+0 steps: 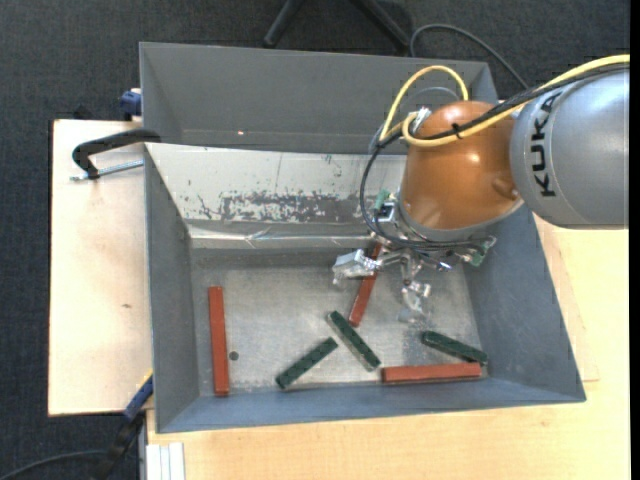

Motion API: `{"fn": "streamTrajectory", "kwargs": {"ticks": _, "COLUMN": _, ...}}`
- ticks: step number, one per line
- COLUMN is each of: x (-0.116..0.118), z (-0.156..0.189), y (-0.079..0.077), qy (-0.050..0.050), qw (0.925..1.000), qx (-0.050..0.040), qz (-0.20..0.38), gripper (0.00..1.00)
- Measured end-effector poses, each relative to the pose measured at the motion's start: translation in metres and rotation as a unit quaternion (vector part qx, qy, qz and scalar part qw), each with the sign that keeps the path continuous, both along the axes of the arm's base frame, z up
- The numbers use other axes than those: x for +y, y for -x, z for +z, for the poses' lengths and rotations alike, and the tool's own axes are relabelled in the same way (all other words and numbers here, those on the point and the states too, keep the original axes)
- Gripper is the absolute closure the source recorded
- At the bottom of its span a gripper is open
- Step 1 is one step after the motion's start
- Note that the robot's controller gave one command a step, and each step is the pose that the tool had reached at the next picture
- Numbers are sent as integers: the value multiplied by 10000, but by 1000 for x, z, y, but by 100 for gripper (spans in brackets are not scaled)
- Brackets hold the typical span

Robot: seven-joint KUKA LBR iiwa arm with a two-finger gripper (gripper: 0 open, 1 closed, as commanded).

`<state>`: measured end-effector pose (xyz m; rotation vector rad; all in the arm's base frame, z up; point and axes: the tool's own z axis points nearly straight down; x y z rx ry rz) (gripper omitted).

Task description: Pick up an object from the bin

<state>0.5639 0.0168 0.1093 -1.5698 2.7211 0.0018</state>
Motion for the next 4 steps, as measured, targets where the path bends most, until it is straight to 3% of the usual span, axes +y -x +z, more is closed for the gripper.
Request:
{"fn": "streamTrajectory", "kwargs": {"ticks": 1, "x": -20, "z": -40, "y": -30, "qy": -5, "qw": 9995, "qx": -28, "qz": 318, "gripper": 0}}
{"fn": "streamTrajectory", "kwargs": {"ticks": 2, "x": 41, "z": -38, "y": -32, "qy": -16, "qw": 9824, "qx": -34, "qz": 1870, "gripper": 0}}
{"fn": "streamTrajectory", "kwargs": {"ticks": 3, "x": 39, "z": -38, "y": -32, "qy": -14, "qw": 9827, "qx": -15, "qz": 1851, "gripper": 100}}
{"fn": "streamTrajectory", "kwargs": {"ticks": 4, "x": 41, "z": 78, "y": -35, "qy": -1, "qw": 9830, "qx": -76, "qz": 1832, "gripper": 100}}
